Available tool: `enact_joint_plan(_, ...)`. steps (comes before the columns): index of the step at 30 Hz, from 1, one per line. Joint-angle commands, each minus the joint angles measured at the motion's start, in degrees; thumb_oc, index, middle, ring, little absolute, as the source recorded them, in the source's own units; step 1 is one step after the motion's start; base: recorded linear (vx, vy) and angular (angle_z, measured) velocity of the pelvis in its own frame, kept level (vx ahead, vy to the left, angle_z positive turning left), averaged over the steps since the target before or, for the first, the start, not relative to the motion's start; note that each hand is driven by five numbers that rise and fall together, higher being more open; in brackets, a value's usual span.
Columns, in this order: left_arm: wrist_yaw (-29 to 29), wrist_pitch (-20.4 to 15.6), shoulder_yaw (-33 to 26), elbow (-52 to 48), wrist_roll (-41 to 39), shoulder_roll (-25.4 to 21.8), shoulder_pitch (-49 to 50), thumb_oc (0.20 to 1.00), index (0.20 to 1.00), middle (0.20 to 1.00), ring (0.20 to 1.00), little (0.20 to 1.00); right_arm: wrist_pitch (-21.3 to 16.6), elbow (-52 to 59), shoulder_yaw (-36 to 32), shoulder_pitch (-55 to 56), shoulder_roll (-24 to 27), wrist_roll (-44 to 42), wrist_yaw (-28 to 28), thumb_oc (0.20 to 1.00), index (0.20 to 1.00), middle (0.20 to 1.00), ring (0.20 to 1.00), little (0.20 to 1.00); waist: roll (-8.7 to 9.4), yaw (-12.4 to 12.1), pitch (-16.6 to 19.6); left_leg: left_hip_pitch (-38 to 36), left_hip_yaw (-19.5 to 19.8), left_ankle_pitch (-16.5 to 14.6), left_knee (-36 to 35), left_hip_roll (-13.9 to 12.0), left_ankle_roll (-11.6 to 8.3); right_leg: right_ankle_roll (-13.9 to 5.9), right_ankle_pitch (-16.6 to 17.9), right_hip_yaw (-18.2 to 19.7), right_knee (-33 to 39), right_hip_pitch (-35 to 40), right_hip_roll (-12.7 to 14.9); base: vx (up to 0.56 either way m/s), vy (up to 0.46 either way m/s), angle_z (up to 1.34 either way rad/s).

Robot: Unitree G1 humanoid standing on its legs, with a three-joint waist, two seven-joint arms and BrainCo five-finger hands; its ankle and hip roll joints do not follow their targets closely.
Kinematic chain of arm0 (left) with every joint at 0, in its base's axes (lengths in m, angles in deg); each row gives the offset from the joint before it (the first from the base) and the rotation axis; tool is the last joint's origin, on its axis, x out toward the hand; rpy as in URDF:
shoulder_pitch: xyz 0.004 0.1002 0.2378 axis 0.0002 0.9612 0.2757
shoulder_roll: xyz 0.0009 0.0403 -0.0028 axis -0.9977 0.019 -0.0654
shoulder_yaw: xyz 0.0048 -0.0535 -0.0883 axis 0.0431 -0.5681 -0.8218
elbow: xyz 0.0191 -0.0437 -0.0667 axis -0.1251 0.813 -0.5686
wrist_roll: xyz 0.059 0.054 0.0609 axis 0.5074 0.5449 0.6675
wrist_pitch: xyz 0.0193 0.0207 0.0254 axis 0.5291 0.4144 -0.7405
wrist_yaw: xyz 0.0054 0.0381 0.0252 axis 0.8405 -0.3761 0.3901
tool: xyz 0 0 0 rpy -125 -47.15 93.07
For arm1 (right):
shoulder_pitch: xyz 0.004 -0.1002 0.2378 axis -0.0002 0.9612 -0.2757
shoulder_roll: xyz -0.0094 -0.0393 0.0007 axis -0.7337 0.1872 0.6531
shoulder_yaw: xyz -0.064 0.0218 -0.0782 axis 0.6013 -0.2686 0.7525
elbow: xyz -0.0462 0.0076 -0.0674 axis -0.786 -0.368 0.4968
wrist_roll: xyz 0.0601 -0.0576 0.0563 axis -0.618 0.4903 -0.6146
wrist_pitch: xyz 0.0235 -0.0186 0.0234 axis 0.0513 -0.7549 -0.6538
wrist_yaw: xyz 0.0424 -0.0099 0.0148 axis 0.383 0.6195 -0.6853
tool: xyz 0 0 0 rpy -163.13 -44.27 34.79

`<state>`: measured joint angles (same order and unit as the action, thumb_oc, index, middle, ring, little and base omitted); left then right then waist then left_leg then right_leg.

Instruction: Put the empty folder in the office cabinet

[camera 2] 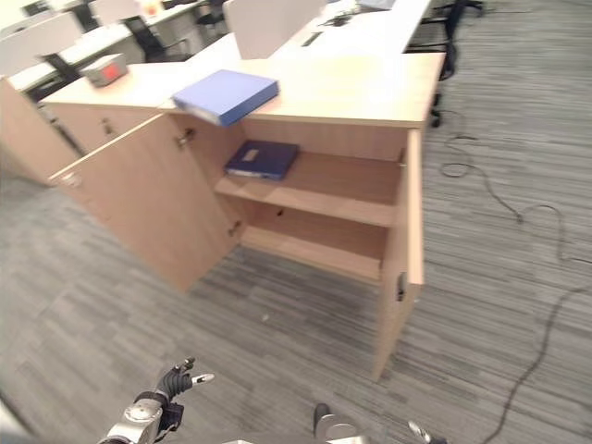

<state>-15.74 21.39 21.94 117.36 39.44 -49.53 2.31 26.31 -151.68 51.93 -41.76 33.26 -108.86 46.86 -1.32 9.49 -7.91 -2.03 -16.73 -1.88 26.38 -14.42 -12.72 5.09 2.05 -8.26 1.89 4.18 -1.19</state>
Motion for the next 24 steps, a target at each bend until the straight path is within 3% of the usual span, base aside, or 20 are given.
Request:
enact_joint_plan(1, -1.09, -1.67, 0.80, -2.49, -2.21, -1.10, -1.39, 1.000, 1.000, 1.000, 1.000, 1.000, -1.03, 0.94, -0.95, 1.09, 1.83, -4.55, -0.43, 1.000, 1.000, 1.000, 1.000, 1.000, -1.18, -2.13, -3.67, 1.40, 5.94, 8.56, -17.45, -1.27, 4.46, -10.07, -7.60, 6.33, -4.09, 0.99, 6.96, 0.35, 0.372, -0.53)
enact_joint_plan(2, -1.10, -1.68, 0.80, -2.48, -2.21, -1.08, -1.41, 1.000, 1.000, 1.000, 1.000, 1.000, -1.03, 0.94, -0.96, 1.07, 1.85, -4.56, -0.43, 1.000, 1.000, 1.000, 1.000, 1.000, -1.19, -2.19, -3.58, 1.34, 5.83, 8.96, -17.90, -1.24, 4.47, -10.04, -7.41, 6.39, -4.03, 0.83, 6.95, 0.40, 0.401, -1.46)
enact_joint_plan(3, -1.50, -1.89, 0.76, -2.17, -2.90, -0.43, -1.52, 1.000, 1.000, 1.000, 1.000, 1.000, -1.23, 0.74, -1.03, 0.92, 2.48, -4.51, -0.57, 1.000, 1.000, 1.000, 1.000, 1.000, -2.26, -3.33, -3.45, 3.52, 13.26, 11.64, -24.02, -2.01, 3.49, -10.77, -8.47, 10.37, -4.15, 1.70, 7.54, 0.22, 0.203, -1.64)
enact_joint_plan(4, -1.52, -1.92, 0.82, -2.12, -2.91, -0.36, -1.53, 1.000, 1.000, 1.000, 1.000, 1.000, -1.23, 0.73, -1.07, 0.97, 2.53, -4.50, -0.56, 1.000, 1.000, 1.000, 1.000, 1.000, -2.21, -3.22, -3.41, 3.33, 13.35, 11.68, -24.29, -1.87, 3.43, -10.76, -8.82, 10.23, -4.34, 1.76, 7.66, 0.34, 0.286, -1.65)
enact_joint_plan(6, -1.92, -2.05, 0.83, -1.01, -3.23, -0.07, -2.17, 1.000, 1.000, 1.000, 1.000, 1.000, -1.18, 0.65, -1.34, 1.34, 2.39, -4.73, -0.57, 1.000, 1.000, 1.000, 1.000, 1.000, -2.37, -3.72, -3.38, 7.57, 18.54, 13.98, -29.15, -3.57, 2.42, -10.99, -12.07, 15.14, -5.88, 3.48, 8.48, 0.33, 0.213, -0.80)
enact_joint_plan(7, -1.92, -2.06, 0.84, -1.01, -3.23, -0.07, -2.17, 1.000, 1.000, 1.000, 1.000, 1.000, -1.18, 0.66, -1.34, 1.35, 2.38, -4.73, -0.58, 1.000, 1.000, 1.000, 1.000, 1.000, -2.33, -3.75, -3.40, 7.52, 18.49, 13.98, -29.17, -3.54, 2.43, -11.00, -12.12, 15.17, -5.93, 3.47, 8.51, 0.42, 0.298, -0.57)
enact_joint_plan(8, -2.11, -2.09, 0.47, -0.08, -3.30, -0.14, -2.12, 1.000, 1.000, 1.000, 1.000, 1.000, -1.06, 0.93, -0.91, 1.63, 2.09, -3.91, -0.37, 1.000, 1.000, 1.000, 1.000, 1.000, -2.36, -3.94, -3.06, 10.21, 19.92, 14.81, -29.85, -4.94, 1.84, -11.08, -14.11, 18.28, -7.11, 4.30, 8.62, 0.31, 0.261, -0.55)
enact_joint_plan(11, -2.52, -2.29, 0.18, 1.04, -2.91, -0.20, -2.01, 1.000, 1.000, 1.000, 1.000, 1.000, -1.17, 1.48, -0.02, 1.71, 1.75, -2.89, -0.36, 1.000, 1.000, 1.000, 1.000, 1.000, -2.15, -4.67, -2.44, 11.53, 23.14, 14.99, -29.90, -6.06, 1.36, -11.52, -16.93, 22.52, -9.17, 5.06, 9.22, 0.32, 0.362, -0.84)
enact_joint_plan(13, -3.08, -2.55, -0.21, 2.02, -3.06, -0.24, -2.31, 1.000, 1.000, 1.000, 1.000, 1.000, -1.31, 1.69, 0.46, 1.83, 1.31, -2.50, -0.24, 1.000, 1.000, 1.000, 1.000, 1.000, -2.57, -5.01, -1.75, 11.17, 24.15, 15.14, -29.36, -6.85, 0.80, -12.46, -16.91, 24.45, -9.52, 4.91, 9.53, 0.21, 0.399, -1.12)
enact_joint_plan(15, -3.48, -2.88, -0.54, 3.23, -3.39, -0.57, -2.56, 1.000, 1.000, 1.000, 1.000, 1.000, -1.57, 1.82, 0.36, 1.81, 0.80, -2.41, -0.22, 1.000, 1.000, 1.000, 1.000, 1.000, -2.43, -5.05, -0.37, 10.77, 24.95, 14.04, -28.45, -6.58, 0.28, -14.43, -16.24, 25.55, -10.01, 4.45, 11.84, 0.30, 0.636, -0.77)
enact_joint_plan(18, -3.25, -2.84, 0.37, 2.94, -2.70, -2.18, -4.08, 1.000, 1.000, 1.000, 1.000, 1.000, -1.26, 1.43, 0.30, 1.42, -0.75, -2.64, 0.23, 1.000, 1.000, 1.000, 1.000, 1.000, -0.46, -5.07, 0.94, 10.25, 22.03, 11.38, -26.54, -4.04, 0.56, -17.25, -11.34, 25.41, -9.24, 3.63, 15.99, 0.20, 0.490, -0.26)
enact_joint_plan(20, -3.12, -2.65, 0.28, 1.98, -3.23, -3.21, -4.43, 1.000, 1.000, 1.000, 1.000, 1.000, -0.87, 1.58, 0.76, 0.09, -1.77, -2.78, 0.28, 1.000, 1.000, 1.000, 1.000, 1.000, 0.91, -5.31, 1.26, 8.46, 19.12, 9.38, -26.75, -2.21, 1.71, -18.55, -4.78, 25.26, -9.98, 0.98, 17.84, 0.11, 0.375, 0.04)
enact_joint_plan(21, -3.19, -2.63, 0.25, 1.25, -3.45, -3.97, -4.61, 1.000, 1.000, 1.000, 1.000, 1.000, -1.04, 1.97, 0.87, -0.88, -2.03, -3.10, 0.03, 1.000, 1.000, 1.000, 1.000, 1.000, 1.48, -6.40, 0.86, 6.85, 16.20, 8.55, -27.08, -1.59, 2.16, -18.93, 0.04, 22.76, -10.60, -1.10, 19.75, 0.07, 0.348, -0.21)
enact_joint_plan(24, -2.86, -2.43, 0.32, -0.07, -3.34, -5.10, -4.31, 1.000, 1.000, 1.000, 1.000, 1.000, -1.33, 3.37, 1.67, -1.86, -3.42, -3.14, 0.07, 1.000, 1.000, 1.000, 1.000, 1.000, 0.91, -7.79, 0.03, 3.78, 10.77, 6.68, -28.39, -0.25, 3.61, -17.24, 0.94, 7.72, -14.94, -3.53, 22.23, -0.01, 0.434, -0.87)
